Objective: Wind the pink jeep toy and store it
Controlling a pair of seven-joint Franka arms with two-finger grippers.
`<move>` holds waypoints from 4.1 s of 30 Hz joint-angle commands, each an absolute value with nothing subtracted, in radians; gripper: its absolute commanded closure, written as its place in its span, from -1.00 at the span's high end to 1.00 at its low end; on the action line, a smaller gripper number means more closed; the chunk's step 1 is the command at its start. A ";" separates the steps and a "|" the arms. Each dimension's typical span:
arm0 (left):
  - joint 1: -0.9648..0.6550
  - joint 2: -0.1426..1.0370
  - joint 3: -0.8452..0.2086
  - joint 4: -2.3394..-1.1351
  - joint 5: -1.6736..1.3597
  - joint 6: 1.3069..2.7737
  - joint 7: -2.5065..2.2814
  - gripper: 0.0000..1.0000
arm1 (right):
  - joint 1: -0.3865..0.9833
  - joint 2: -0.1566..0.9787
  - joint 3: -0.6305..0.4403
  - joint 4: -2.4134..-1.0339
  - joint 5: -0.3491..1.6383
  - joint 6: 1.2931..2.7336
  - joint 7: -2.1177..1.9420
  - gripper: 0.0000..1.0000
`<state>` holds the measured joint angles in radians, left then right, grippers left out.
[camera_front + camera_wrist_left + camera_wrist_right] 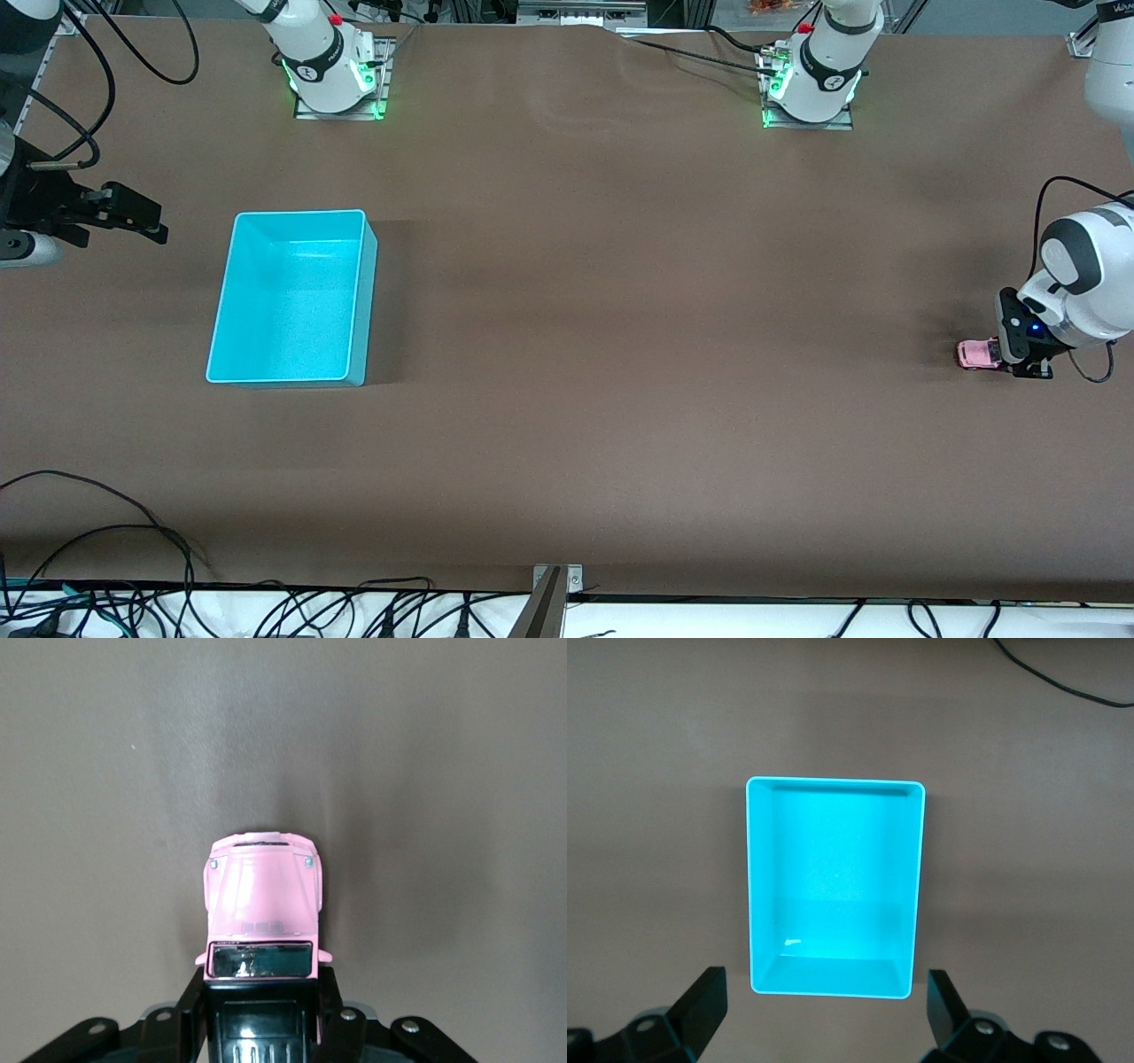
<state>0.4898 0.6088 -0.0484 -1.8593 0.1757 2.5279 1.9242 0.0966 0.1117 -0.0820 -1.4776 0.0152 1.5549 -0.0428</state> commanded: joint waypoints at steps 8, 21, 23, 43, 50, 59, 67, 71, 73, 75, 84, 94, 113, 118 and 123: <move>0.508 0.652 -0.046 -1.848 0.196 2.496 1.947 0.67 | 0.094 0.114 -0.086 -1.456 0.037 1.534 -0.051 1.00; 0.494 0.626 -0.078 -1.638 0.192 2.126 1.930 1.00 | 0.095 0.114 -0.086 -1.456 0.037 1.534 -0.051 1.00; 0.494 0.621 -0.087 -1.614 0.193 2.088 1.918 1.00 | 0.095 0.114 -0.086 -1.456 0.037 1.534 -0.051 1.00; 0.466 0.500 -0.204 -1.448 0.193 1.922 1.454 1.00 | 0.094 0.114 -0.086 -1.456 0.037 1.534 -0.051 1.00; 0.466 0.488 -0.244 -1.433 0.189 1.821 1.274 1.00 | 0.094 0.114 -0.086 -1.456 0.037 1.534 -0.051 1.00; 0.465 0.466 -0.287 -1.391 0.084 1.635 1.007 1.00 | 0.094 0.114 -0.086 -1.456 0.037 1.534 -0.051 1.00; 0.443 0.459 -0.288 -1.387 0.094 1.617 0.867 1.00 | 0.094 0.114 -0.086 -1.456 0.038 1.534 -0.051 1.00; 0.414 0.442 -0.287 -1.388 0.097 1.600 0.763 1.00 | 0.094 0.114 -0.086 -1.456 0.038 1.534 -0.051 1.00; 0.405 0.439 -0.288 -1.387 0.095 1.595 0.749 1.00 | 0.094 0.114 -0.086 -1.456 0.038 1.534 -0.051 1.00; 0.402 0.439 -0.282 -1.385 0.084 1.598 0.741 1.00 | 0.094 0.114 -0.086 -1.456 0.038 1.534 -0.051 1.00; 0.376 0.439 -0.291 -1.267 0.071 1.598 0.318 1.00 | 0.094 0.114 -0.086 -1.456 0.038 1.534 -0.051 1.00; 0.347 0.437 -0.301 -1.250 0.064 1.603 0.063 1.00 | 0.094 0.114 -0.086 -1.456 0.038 1.534 -0.051 1.00; 0.347 0.359 -0.302 -1.230 0.014 1.523 0.061 1.00 | 0.094 0.117 -0.086 -1.453 0.035 1.519 -0.067 1.00; 0.341 0.336 -0.302 -1.238 0.021 1.517 0.054 1.00 | 0.095 0.114 -0.084 -1.453 0.034 1.509 -0.075 1.00; 0.331 0.333 -0.302 -1.241 0.095 1.445 0.002 1.00 | 0.104 0.113 -0.078 -1.456 0.032 1.508 -0.075 1.00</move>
<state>0.3418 0.3537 -0.3048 -1.2320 0.0409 1.5099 0.0561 0.0981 0.1116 -0.0805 -1.4776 0.0169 1.5345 -0.0565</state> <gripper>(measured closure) 0.000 0.000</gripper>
